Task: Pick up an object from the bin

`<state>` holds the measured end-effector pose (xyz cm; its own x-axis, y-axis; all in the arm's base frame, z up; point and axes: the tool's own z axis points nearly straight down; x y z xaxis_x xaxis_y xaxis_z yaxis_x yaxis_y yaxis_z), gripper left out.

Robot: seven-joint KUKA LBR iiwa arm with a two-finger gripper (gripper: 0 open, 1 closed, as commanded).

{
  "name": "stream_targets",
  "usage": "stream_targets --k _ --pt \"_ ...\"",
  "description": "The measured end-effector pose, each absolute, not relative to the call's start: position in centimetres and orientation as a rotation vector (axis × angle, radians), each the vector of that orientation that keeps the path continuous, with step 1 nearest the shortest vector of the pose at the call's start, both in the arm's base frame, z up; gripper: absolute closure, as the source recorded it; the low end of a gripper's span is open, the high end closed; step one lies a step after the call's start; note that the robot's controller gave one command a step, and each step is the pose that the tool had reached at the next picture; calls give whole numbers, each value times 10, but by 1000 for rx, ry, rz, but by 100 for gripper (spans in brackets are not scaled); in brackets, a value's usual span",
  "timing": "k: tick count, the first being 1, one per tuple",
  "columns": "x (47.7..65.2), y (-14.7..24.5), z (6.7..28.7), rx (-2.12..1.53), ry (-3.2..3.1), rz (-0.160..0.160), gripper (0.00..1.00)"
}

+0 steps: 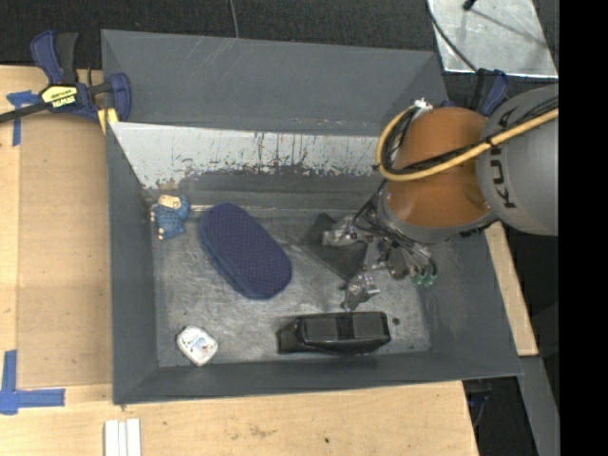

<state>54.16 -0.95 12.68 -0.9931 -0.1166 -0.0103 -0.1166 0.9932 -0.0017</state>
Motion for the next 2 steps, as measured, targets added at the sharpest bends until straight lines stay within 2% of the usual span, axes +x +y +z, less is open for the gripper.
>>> stream_targets --k 1,2 --pt "585 -23 79 -146 3133 -1 0" --pt "586 -22 83 -148 3127 -1 100"
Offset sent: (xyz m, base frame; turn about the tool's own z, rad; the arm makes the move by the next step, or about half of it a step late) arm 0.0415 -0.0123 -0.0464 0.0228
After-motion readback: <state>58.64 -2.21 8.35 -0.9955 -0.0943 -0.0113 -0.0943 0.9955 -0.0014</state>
